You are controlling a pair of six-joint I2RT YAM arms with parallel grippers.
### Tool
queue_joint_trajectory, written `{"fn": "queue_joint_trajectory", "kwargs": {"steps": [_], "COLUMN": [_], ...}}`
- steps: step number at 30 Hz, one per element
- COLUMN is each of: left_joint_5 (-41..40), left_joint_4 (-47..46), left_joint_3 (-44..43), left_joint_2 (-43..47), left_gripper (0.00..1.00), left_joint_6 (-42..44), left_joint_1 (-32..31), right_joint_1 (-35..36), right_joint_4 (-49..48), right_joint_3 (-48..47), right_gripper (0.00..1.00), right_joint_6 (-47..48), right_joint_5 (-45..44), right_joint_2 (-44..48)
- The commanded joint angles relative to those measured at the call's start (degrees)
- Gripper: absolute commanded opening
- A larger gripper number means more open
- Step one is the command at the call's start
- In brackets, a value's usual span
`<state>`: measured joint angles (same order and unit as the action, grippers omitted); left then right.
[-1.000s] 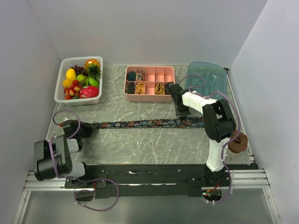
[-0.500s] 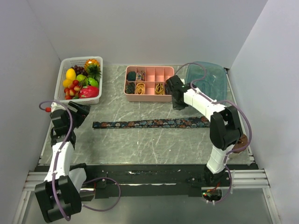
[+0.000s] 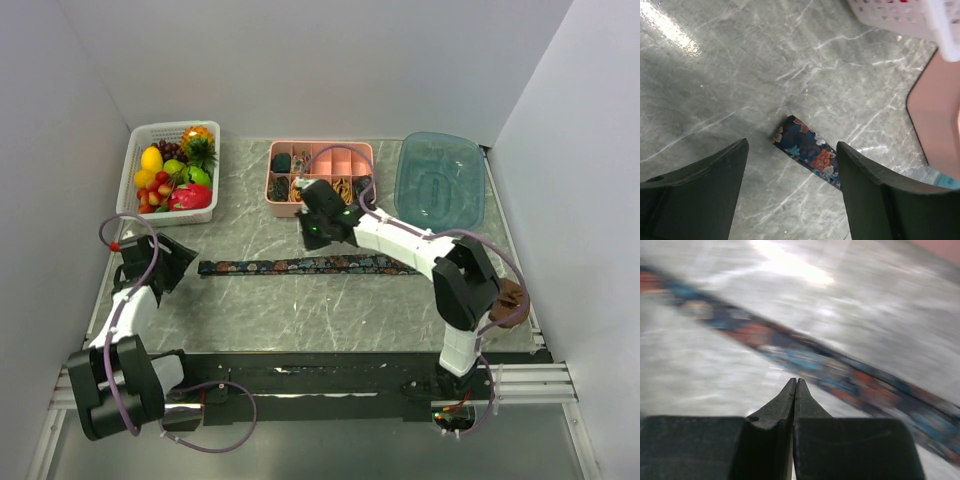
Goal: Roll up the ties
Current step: Flatten out the tie at the center of the board, then roll the tie at the center of the board.
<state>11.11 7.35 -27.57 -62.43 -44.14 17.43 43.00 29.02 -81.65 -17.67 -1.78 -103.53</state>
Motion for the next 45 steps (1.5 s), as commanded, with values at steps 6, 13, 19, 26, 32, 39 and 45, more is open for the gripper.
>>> {"fn": "queue_joint_trajectory", "kwargs": {"steps": [6, 13, 19, 26, 32, 39, 45], "left_joint_5": [2.9, 4.8, 5.2, 4.4, 5.1, 4.2, 4.6], "left_joint_4": [-9.1, -13.9, -15.6, -16.3, -16.8, -17.2, -17.6], "left_joint_3": [1.3, 2.5, 3.4, 3.5, 3.3, 5.2, 5.0], "left_joint_2": [-7.5, -10.7, -10.8, -11.7, -12.6, -8.6, -9.1], "left_gripper": [0.68, 0.59, 0.51, 0.47, 0.44, 0.44, 0.40], "left_joint_6": [0.3, -0.4, -0.4, -0.6, -0.6, -1.0, -0.6], "left_joint_1": [0.1, 0.2, -0.1, -1.0, -1.2, -1.2, -1.7], "right_joint_1": [5.2, 5.4, 5.5, 5.9, 7.0, 8.1, 8.9], "right_joint_4": [-13.0, -16.8, -21.0, -19.6, -16.7, -14.5, -11.2], "right_joint_3": [-16.9, -24.0, -25.8, -29.6, -33.0, -35.9, -39.9], "right_gripper": [0.00, 0.00, 0.00, 0.00, 0.00, 0.00, 0.00], "right_joint_6": [-5.7, -9.0, -13.0, -16.2, -16.1, -16.9, -17.3], "right_joint_5": [17.9, 27.0, 32.9, 35.3, 32.9, 31.8, 31.0], "right_joint_2": [-15.4, -23.3, -27.5, -31.6, -34.0, -36.8, -40.0]}}
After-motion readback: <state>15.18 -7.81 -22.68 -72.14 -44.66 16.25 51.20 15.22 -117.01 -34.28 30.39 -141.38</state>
